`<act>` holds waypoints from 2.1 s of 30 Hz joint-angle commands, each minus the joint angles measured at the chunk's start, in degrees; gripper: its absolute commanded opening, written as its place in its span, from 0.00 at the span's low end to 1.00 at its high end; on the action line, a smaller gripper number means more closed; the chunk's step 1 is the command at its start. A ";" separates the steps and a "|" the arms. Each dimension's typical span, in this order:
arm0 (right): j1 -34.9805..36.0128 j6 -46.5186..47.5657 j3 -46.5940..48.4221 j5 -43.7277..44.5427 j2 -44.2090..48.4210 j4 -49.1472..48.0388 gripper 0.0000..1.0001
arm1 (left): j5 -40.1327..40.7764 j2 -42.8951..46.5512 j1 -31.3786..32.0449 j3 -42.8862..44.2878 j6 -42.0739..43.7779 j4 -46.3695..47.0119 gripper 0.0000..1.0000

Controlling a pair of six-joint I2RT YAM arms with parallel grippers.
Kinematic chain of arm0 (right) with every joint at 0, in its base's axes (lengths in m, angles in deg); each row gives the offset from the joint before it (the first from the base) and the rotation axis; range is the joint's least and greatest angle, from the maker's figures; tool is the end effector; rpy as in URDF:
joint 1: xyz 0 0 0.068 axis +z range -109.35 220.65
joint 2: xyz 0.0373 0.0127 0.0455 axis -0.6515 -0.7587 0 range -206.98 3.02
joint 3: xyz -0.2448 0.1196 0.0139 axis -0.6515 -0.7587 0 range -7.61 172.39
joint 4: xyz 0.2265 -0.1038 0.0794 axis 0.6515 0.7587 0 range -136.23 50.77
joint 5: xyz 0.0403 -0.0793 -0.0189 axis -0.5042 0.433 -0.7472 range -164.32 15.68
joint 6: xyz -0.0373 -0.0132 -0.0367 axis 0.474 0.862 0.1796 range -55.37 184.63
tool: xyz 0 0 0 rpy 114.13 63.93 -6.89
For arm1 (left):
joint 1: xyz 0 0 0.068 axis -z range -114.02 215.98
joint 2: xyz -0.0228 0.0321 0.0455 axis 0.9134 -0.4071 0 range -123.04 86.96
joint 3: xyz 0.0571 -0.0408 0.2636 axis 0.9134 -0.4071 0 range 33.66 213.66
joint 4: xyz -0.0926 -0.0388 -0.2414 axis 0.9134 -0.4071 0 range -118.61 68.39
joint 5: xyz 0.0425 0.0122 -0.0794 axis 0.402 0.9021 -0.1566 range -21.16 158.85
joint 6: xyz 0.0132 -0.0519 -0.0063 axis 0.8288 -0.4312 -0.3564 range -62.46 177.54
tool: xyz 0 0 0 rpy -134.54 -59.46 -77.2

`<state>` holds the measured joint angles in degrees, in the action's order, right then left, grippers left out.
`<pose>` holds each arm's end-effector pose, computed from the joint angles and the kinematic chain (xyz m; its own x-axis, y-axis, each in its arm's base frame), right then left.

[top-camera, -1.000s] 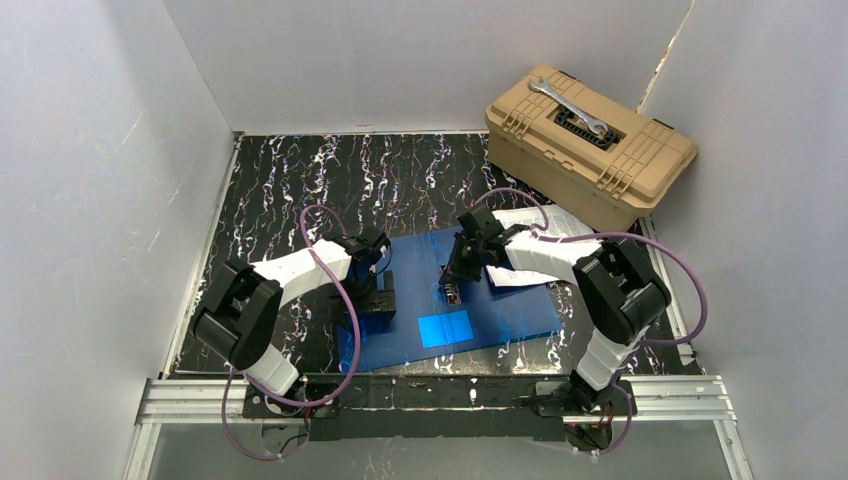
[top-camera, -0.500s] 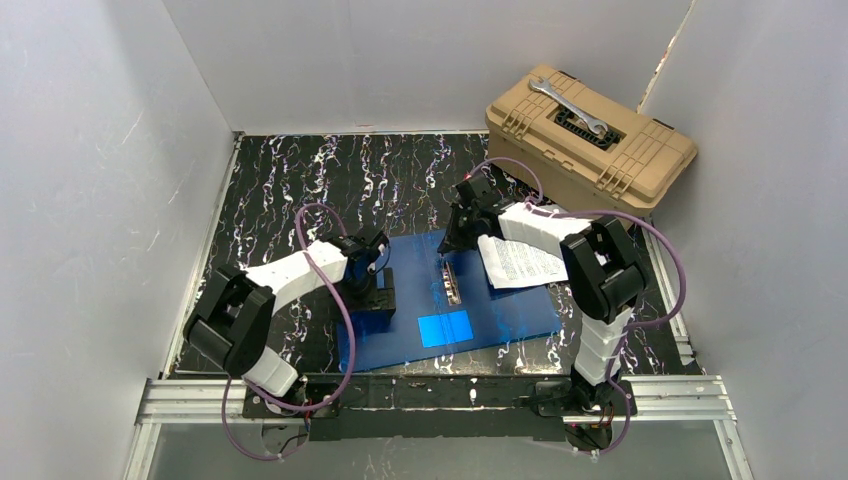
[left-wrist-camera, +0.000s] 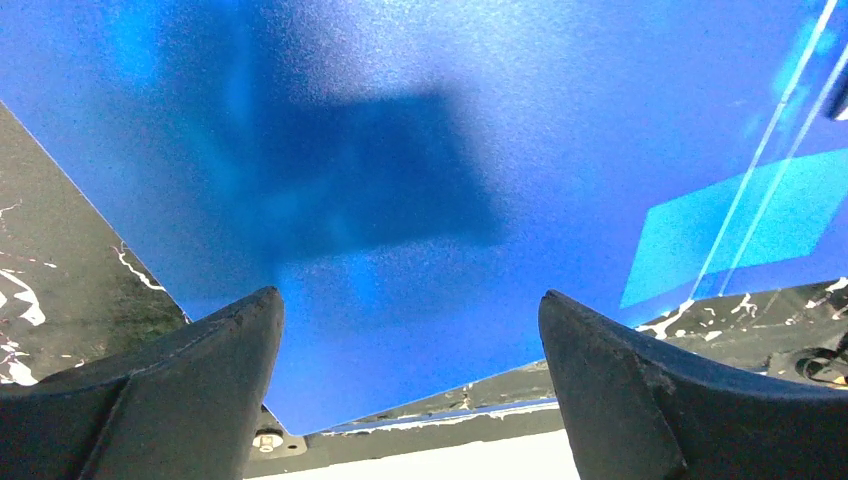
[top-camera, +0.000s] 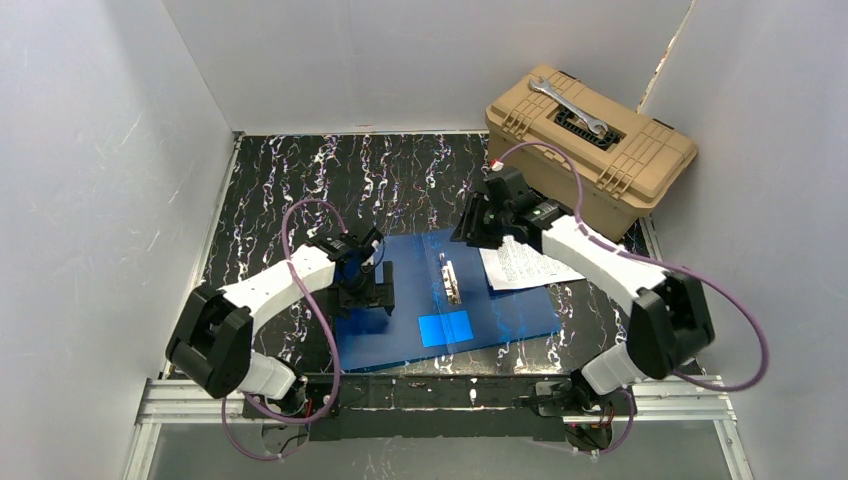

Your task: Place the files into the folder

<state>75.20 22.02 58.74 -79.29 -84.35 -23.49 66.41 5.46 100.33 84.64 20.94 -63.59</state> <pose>0.2760 0.1939 0.2696 -0.8367 0.2429 -0.4908 -0.0678 0.8434 0.5330 0.2101 -0.1454 0.1974 -0.9745 -0.0556 -0.2172 -0.0085 0.9772 -0.2119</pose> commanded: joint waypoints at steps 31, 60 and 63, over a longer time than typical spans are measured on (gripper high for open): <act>-0.70 -31.09 -36.83 17.27 29.91 -3.31 0.69 | 0.23 31.54 0.28 -0.24 14.63 -1.24 0.98; -2.72 -39.98 -40.24 25.17 19.82 -14.78 0.39 | 1.32 32.19 0.37 -2.38 14.32 -0.41 0.98; -3.01 -39.57 -40.33 25.57 20.49 -14.66 0.26 | 1.55 32.10 0.37 -2.29 14.34 -0.49 0.98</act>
<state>72.73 -17.58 18.74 -56.17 -64.33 -37.13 66.82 37.57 100.35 82.41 34.60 -63.85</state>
